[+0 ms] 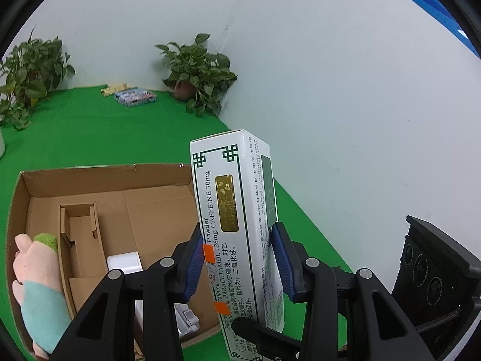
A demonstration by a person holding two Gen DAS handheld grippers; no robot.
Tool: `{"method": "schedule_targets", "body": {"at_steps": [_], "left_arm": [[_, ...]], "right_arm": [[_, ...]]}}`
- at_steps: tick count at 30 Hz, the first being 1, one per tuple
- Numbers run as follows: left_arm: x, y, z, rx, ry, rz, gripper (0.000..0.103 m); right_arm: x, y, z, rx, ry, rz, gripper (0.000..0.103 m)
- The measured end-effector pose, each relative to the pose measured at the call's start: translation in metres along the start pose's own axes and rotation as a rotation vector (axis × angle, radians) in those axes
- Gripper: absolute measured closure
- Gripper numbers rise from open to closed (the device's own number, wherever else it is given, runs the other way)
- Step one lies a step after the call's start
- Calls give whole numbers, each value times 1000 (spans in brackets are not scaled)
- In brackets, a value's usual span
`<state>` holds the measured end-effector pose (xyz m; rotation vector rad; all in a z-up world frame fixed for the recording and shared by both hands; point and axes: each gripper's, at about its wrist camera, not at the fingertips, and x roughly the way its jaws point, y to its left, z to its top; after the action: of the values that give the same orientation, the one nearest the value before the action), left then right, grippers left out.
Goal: Organize objects
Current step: 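Lift the medicine box with both grippers and carry it over the box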
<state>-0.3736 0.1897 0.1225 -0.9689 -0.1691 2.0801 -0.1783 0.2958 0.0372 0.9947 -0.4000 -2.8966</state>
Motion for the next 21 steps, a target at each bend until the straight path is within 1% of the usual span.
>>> {"method": "schedule_targets", "body": {"at_steps": [5, 11, 15, 21], "left_arm": [[44, 28, 4, -49, 67, 17, 63], [103, 68, -11, -117, 157, 8, 64], [140, 88, -21, -159, 214, 4, 65], [182, 113, -38, -227, 282, -7, 64]], "right_arm": [[31, -19, 2, 26, 74, 18, 42], [77, -52, 1, 86, 189, 61, 42], [105, -71, -5, 111, 245, 50, 42], [132, -87, -16, 131, 325, 37, 42]]}}
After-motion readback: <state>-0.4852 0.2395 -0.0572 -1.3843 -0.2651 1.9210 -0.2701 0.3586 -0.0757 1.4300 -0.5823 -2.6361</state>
